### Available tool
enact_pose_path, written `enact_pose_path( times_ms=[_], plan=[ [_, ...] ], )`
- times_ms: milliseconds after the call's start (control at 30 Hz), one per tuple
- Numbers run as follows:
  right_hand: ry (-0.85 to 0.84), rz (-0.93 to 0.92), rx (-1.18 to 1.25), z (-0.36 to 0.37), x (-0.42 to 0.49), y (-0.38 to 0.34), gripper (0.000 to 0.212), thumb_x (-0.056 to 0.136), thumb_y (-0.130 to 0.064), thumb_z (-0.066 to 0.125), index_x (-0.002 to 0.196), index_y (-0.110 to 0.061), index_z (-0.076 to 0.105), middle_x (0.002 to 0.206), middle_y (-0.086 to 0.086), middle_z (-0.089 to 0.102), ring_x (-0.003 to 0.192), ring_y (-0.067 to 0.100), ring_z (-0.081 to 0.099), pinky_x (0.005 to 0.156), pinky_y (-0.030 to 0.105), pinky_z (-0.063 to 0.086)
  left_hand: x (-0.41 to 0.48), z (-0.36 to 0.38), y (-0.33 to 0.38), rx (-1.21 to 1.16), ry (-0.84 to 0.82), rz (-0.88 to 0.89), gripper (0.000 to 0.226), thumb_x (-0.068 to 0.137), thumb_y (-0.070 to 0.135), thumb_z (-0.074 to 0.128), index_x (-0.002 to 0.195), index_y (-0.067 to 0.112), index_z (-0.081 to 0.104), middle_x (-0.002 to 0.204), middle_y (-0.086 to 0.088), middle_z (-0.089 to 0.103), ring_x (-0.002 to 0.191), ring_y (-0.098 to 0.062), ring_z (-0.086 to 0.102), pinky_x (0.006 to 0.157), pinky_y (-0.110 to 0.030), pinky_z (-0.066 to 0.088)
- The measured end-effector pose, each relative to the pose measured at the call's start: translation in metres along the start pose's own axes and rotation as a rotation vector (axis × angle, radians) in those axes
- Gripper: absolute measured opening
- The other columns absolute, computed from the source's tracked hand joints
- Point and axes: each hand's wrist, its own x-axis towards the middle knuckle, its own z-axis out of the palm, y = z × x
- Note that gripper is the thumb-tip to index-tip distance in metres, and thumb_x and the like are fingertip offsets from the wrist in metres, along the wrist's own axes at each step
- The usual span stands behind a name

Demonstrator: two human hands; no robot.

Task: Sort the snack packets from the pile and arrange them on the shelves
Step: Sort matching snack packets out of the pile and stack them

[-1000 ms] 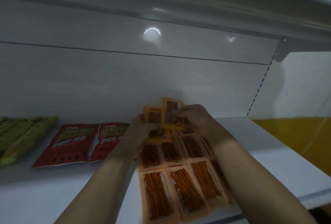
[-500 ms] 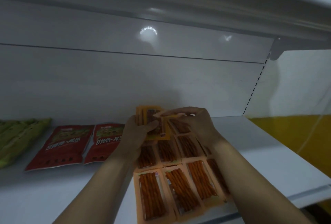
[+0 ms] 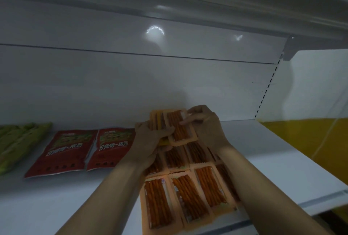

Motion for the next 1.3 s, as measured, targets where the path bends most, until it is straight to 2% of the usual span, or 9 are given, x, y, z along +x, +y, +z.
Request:
enact_pose_path(
  times_ms=[100,233,467,600,733,800,933,1067,1300],
  plan=[
    [0.011,0.117,0.094,-0.004,0.002,-0.005,0.037,0.093,0.000,0.058,0.089,-0.030,0.080,0.120,0.000,0.065,0.105,0.014,0.066,0.091,0.032,0.055,0.002,0.001,0.001,0.014,0.074,0.066,0.034,0.083,0.002,0.072,0.115,-0.003,0.062,0.097,-0.017,0.072,0.066,-0.019,0.070,0.048,-0.027,0.053],
    [-0.207,0.281,0.242,-0.006,-0.004,-0.020,0.024,0.090,-0.013,0.069,0.113,-0.020,0.071,0.088,0.003,0.075,0.085,0.020,0.073,0.077,0.035,0.059,0.006,-0.003,-0.001,0.034,0.126,0.149,0.035,0.083,0.008,0.074,0.116,0.000,0.063,0.104,-0.019,0.073,0.078,-0.030,0.073,0.054,-0.036,0.058],
    [0.144,0.386,0.160,-0.014,0.032,-0.002,0.019,0.083,0.002,0.072,0.094,-0.013,0.072,0.078,0.010,0.068,0.058,0.017,0.065,0.051,0.027,0.056,0.009,-0.017,0.009,-0.139,0.137,0.036,0.017,0.098,0.008,0.053,0.111,0.007,0.063,0.092,-0.012,0.072,0.065,-0.020,0.072,0.048,-0.032,0.057],
    [0.118,0.461,-0.117,-0.021,0.042,0.029,0.018,0.079,-0.002,0.076,0.092,-0.015,0.076,0.081,0.012,0.071,0.072,0.026,0.069,0.076,0.042,0.060,0.007,-0.024,0.013,-0.109,0.155,0.070,0.018,0.096,-0.002,0.048,0.103,0.003,0.065,0.079,-0.014,0.070,0.054,-0.019,0.068,0.044,-0.028,0.055],
    [0.025,0.471,-0.242,-0.014,0.040,0.038,0.020,0.080,-0.003,0.075,0.098,-0.010,0.075,0.072,0.004,0.066,0.061,0.016,0.061,0.055,0.021,0.051,0.007,-0.023,0.013,-0.126,0.146,0.103,0.021,0.096,-0.005,0.046,0.087,0.004,0.063,0.070,-0.014,0.067,0.052,-0.023,0.060,0.048,-0.027,0.048],
    [-0.028,0.465,-0.301,-0.010,0.040,0.042,0.022,0.079,-0.003,0.076,0.098,-0.013,0.075,0.076,-0.001,0.065,0.068,0.012,0.061,0.052,0.012,0.041,0.007,-0.023,0.012,-0.122,0.136,0.110,0.020,0.096,-0.004,0.048,0.088,0.004,0.064,0.074,-0.016,0.068,0.057,-0.025,0.061,0.053,-0.030,0.049],
    [-0.135,0.420,-0.521,-0.006,0.042,0.042,0.023,0.081,-0.007,0.072,0.103,-0.015,0.076,0.096,0.002,0.066,0.095,0.017,0.062,0.069,0.017,0.041,0.009,-0.022,0.009,-0.105,0.146,0.094,0.018,0.096,-0.003,0.052,0.095,0.007,0.067,0.078,-0.009,0.073,0.061,-0.020,0.070,0.047,-0.030,0.057],
    [-0.189,0.385,-0.676,-0.003,0.042,0.040,0.027,0.083,-0.007,0.064,0.102,-0.020,0.077,0.104,0.001,0.071,0.090,0.013,0.061,0.074,0.020,0.042,0.012,-0.020,0.004,-0.090,0.142,0.071,0.021,0.094,-0.001,0.055,0.110,0.006,0.066,0.099,-0.014,0.073,0.075,-0.024,0.073,0.057,-0.037,0.060],
    [-0.267,0.329,-0.839,0.001,0.045,0.040,0.030,0.087,-0.009,0.055,0.108,-0.020,0.074,0.119,0.004,0.068,0.109,0.024,0.061,0.086,0.025,0.045,0.011,-0.018,0.004,-0.052,0.133,0.086,0.018,0.095,0.000,0.055,0.102,0.011,0.067,0.094,-0.012,0.073,0.069,-0.019,0.073,0.049,-0.029,0.056]
  ],
)
